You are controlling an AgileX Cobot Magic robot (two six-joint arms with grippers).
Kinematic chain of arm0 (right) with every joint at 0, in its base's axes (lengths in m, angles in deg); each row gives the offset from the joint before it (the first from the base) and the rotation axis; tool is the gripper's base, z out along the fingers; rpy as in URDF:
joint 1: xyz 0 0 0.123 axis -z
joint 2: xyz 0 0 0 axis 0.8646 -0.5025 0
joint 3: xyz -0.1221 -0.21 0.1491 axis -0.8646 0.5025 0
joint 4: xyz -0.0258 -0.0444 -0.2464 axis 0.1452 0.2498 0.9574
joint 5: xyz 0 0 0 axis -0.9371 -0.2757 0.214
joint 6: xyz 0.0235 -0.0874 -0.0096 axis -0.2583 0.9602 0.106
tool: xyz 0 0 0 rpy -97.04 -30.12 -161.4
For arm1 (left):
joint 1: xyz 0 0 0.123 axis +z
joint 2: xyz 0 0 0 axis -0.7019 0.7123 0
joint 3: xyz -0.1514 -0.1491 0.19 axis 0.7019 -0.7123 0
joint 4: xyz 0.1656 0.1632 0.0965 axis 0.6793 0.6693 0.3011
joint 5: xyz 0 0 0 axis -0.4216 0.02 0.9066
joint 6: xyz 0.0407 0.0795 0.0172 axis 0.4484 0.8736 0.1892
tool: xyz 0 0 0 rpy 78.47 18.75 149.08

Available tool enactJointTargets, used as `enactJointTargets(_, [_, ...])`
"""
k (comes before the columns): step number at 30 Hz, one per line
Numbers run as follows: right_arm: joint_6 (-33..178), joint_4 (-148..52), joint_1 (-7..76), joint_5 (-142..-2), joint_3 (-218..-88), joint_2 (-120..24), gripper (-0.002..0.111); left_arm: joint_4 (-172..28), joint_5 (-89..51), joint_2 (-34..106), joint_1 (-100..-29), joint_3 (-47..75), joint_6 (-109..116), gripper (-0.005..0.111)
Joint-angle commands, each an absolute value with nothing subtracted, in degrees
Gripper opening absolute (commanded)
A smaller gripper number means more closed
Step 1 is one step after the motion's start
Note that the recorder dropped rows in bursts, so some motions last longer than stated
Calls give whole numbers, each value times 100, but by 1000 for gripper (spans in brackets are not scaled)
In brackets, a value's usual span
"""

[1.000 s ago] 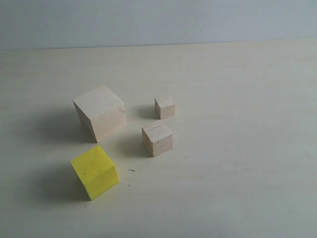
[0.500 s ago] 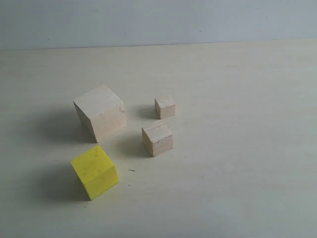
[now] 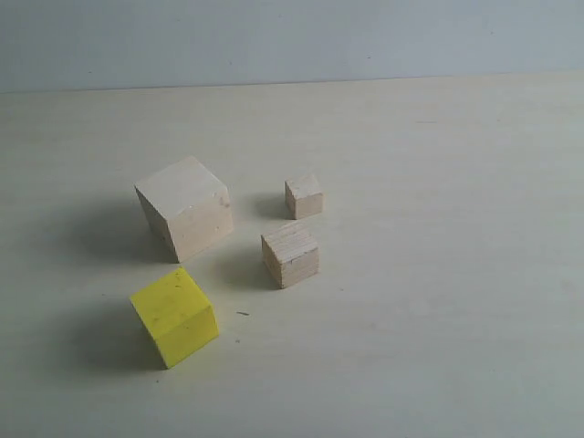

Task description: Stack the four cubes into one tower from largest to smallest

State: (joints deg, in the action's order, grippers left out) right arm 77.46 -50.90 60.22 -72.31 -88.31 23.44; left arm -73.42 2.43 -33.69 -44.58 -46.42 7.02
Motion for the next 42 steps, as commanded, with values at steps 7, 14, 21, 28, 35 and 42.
enactJointTargets(7, [7753,-5077,6047,-7823,-8803,2376,0,-7352,234,-3401,-4461,-4654,686,0])
enactJointTargets(14, [7753,-5077,6047,-7823,-8803,2376,0,-7352,234,-3401,-4461,-4654,686,0])
enactJointTargets(21, [7654,-5077,6047,-7836,-8803,2376,0,-7352,234,-3401,-4461,-4654,686,0])
enactJointTargets(28, [7641,-5088,6047,-7847,-8803,2376,0,-7193,-534,-3401,-4461,-4654,686,0])
enactJointTargets(35, [7641,-5088,6047,-7847,-8803,2376,0,-7241,-1744,-3401,-4461,-4654,675,0])
enactJointTargets(42, [7273,-5088,6047,-7847,-8803,2376,0,-7241,-2103,-3401,-4461,-4654,667,0])
